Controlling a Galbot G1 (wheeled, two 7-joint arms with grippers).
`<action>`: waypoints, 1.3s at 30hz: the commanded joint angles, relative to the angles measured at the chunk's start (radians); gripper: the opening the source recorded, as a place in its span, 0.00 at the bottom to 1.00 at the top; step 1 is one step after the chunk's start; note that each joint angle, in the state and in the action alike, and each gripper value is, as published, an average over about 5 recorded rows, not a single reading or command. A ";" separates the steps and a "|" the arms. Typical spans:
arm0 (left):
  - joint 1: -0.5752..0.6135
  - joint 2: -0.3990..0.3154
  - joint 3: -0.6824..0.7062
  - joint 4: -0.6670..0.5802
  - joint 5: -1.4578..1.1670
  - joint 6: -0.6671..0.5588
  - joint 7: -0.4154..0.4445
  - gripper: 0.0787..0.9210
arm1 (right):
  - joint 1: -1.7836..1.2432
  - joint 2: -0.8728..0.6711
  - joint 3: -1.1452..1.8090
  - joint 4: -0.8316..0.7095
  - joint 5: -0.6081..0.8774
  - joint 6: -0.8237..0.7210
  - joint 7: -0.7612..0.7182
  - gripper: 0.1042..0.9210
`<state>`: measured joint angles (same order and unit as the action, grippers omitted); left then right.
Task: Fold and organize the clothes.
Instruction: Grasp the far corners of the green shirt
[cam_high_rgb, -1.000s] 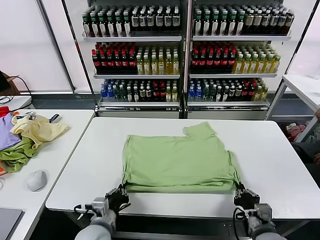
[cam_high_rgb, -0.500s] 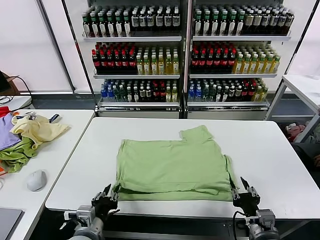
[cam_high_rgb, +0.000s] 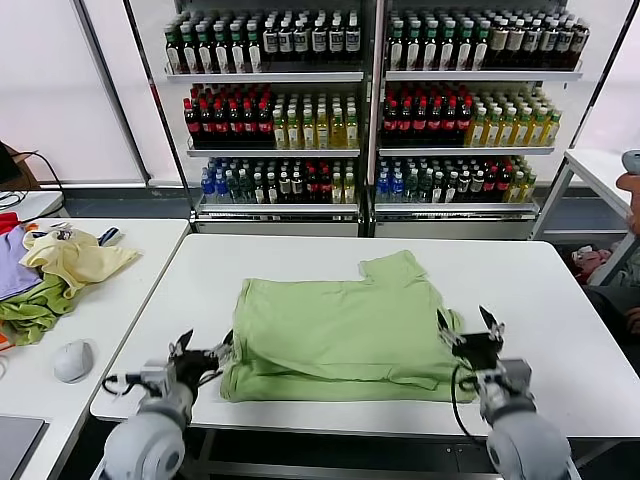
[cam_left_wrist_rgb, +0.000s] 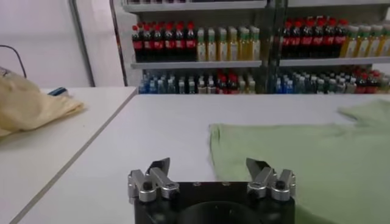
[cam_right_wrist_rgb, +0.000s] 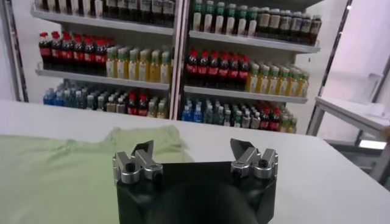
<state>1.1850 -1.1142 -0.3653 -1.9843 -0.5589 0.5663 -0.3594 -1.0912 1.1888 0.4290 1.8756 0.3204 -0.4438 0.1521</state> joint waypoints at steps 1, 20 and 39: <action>-0.306 0.004 0.095 0.237 -0.062 -0.002 -0.002 0.88 | 0.437 0.012 -0.160 -0.427 0.036 -0.049 0.015 0.88; -0.627 -0.158 0.248 0.748 0.011 -0.036 0.004 0.88 | 0.747 0.149 -0.241 -0.960 -0.037 -0.035 -0.020 0.88; -0.610 -0.184 0.265 0.804 0.019 -0.034 0.015 0.64 | 0.747 0.179 -0.234 -1.054 0.038 -0.114 -0.075 0.64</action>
<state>0.5972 -1.2867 -0.1107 -1.2263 -0.5336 0.5268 -0.3420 -0.3736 1.3559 0.1980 0.8969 0.3055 -0.5074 0.0909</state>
